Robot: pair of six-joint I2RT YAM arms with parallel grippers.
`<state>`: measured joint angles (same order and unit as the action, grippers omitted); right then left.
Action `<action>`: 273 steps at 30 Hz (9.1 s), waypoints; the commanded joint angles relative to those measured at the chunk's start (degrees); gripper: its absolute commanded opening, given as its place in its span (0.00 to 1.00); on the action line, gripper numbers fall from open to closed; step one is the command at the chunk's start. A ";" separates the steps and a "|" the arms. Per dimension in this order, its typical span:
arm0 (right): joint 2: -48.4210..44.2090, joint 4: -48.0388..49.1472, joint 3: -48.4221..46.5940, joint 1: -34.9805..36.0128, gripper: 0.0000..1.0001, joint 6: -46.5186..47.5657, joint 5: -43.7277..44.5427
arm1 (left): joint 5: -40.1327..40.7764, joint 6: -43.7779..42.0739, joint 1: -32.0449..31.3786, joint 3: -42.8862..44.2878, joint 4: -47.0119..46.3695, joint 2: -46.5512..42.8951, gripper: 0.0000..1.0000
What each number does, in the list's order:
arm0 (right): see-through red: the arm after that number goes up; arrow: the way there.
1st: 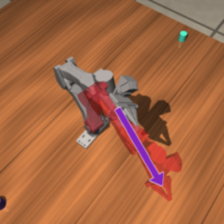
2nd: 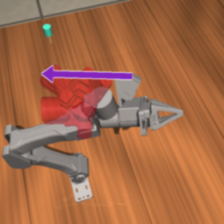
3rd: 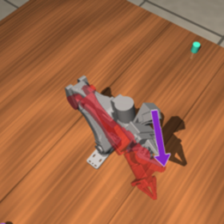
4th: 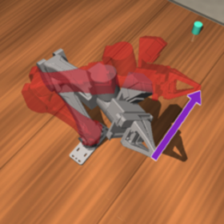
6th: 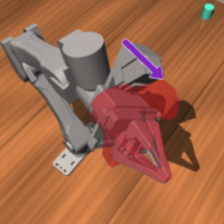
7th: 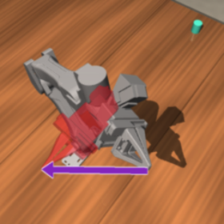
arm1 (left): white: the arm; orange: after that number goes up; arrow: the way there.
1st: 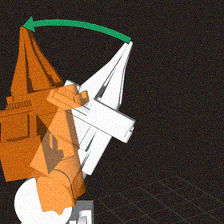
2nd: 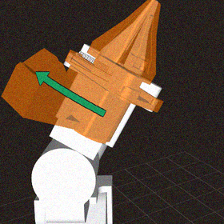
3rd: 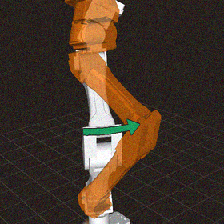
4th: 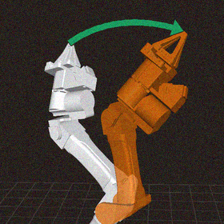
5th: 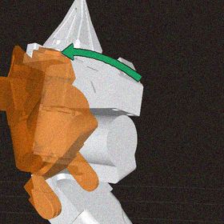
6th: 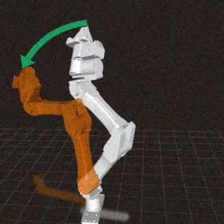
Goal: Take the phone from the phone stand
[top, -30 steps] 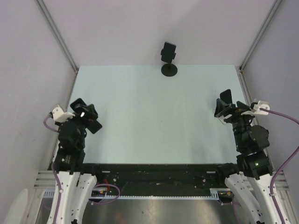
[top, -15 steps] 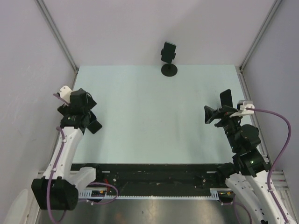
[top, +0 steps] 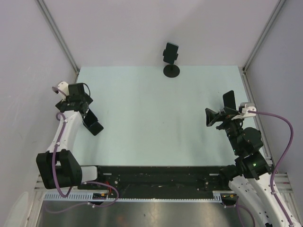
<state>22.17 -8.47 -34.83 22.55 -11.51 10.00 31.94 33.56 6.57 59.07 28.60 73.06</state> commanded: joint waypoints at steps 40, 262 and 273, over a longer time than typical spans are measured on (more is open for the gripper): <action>1.12 3.90 0.46 -0.48 1.00 1.66 -0.68 | -5.75 -1.30 2.05 4.74 0.05 2.45 0.34; 38.29 -6.21 -15.88 1.63 1.00 0.00 -14.65 | -50.05 -49.91 5.30 28.21 -11.11 34.87 0.51; 37.33 -3.75 -15.88 0.84 1.00 1.84 -14.04 | -44.95 -48.60 3.80 26.98 -11.28 33.91 0.57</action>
<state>60.97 -15.42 -48.34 23.86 -11.29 -4.38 -14.46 -13.63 11.38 86.48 18.76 111.09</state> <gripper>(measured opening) 0.994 0.723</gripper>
